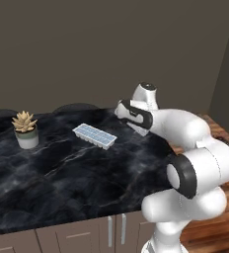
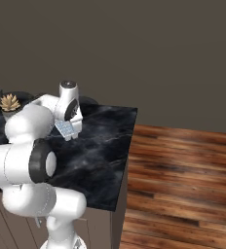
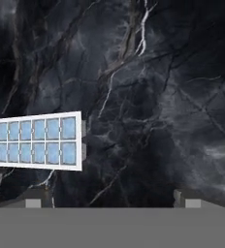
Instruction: Open the freezer door, pick up the ice cube tray from the freezer, and place it on the dining counter.
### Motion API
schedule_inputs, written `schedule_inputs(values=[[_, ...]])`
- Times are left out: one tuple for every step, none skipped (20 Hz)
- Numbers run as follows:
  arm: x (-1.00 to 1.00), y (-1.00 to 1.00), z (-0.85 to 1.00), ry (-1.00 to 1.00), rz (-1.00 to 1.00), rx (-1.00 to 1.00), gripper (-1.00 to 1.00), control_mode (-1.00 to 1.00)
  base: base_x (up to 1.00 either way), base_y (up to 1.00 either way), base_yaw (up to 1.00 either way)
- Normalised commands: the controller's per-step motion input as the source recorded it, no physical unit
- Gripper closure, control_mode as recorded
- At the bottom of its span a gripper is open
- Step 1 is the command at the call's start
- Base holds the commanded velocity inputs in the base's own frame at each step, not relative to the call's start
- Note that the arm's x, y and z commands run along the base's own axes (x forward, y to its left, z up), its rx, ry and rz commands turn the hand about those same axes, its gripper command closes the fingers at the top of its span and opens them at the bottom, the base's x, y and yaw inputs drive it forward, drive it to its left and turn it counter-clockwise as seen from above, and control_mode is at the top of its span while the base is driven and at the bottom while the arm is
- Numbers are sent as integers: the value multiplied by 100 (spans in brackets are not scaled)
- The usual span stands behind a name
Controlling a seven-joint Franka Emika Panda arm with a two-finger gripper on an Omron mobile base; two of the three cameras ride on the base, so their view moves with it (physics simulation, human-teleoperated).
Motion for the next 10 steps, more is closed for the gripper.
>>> schedule_inputs(values=[[-99, -34, 50, 0, 11, -6, -100, -100, 0, 0, 0], [-100, -34, 49, 0, 11, -6, -100, -100, 0, 0, 0], [-100, -24, 49, 0, 11, -7, -100, -100, 0, 0, 0], [-100, -17, 51, 0, 10, -8, -100, -100, 0, 0, 0], [-100, -15, 56, 0, 9, -8, -100, -100, 0, 0, 0], [-100, -12, 54, 0, 10, -9, -100, -100, 0, 0, 0], [-100, -9, 56, 0, 10, -10, -100, -100, 0, 0, 0], [-100, -5, 62, 0, 10, -11, -100, -100, 0, 0, 0], [-100, -4, 66, 0, 11, -12, -100, -100, 0, 0, 0], [-100, -9, 67, 0, 11, -11, -100, -100, 0, 0, 0]])
